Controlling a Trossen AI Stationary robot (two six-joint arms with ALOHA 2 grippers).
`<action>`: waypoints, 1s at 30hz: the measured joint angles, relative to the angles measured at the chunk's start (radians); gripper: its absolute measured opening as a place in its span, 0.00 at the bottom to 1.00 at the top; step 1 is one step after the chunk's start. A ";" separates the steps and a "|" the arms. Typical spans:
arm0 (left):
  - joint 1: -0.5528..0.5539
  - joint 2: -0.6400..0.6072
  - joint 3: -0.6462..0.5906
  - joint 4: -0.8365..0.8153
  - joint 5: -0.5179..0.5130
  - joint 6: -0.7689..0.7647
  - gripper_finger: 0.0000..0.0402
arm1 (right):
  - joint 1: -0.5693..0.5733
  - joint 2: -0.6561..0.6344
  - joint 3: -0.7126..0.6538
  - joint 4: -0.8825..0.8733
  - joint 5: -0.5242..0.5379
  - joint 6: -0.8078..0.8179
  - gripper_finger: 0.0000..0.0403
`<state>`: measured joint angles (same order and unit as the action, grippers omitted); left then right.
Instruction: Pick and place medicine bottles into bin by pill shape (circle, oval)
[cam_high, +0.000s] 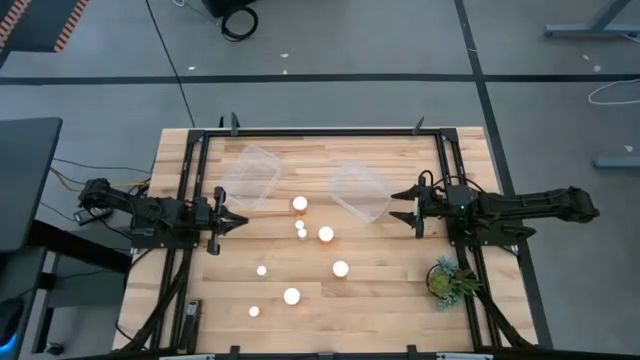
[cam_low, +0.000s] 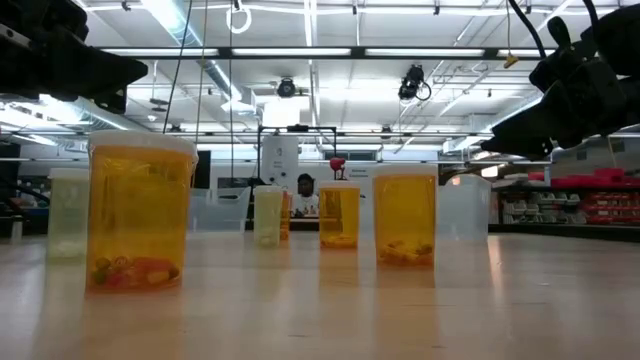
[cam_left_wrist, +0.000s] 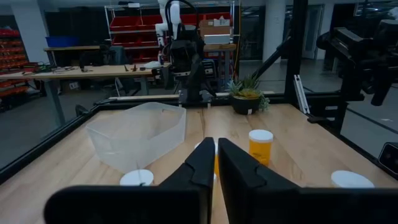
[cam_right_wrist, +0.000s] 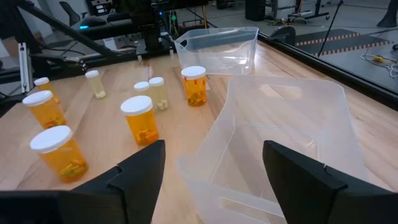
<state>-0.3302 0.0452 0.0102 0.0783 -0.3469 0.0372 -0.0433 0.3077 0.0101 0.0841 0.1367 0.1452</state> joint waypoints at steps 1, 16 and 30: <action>0.000 0.000 0.000 0.000 0.000 0.000 0.06 | 0.000 0.000 0.000 0.000 0.000 0.000 0.68; 0.000 0.000 0.000 0.000 0.000 0.000 0.07 | 0.000 0.000 0.000 0.000 0.000 0.000 0.68; 0.000 0.000 0.000 0.039 0.000 -0.200 0.09 | 0.000 0.000 0.000 0.000 0.000 0.000 0.68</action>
<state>-0.3302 0.0452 0.0104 0.1176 -0.3466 -0.1628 -0.0433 0.3080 0.0101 0.0837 0.1364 0.1452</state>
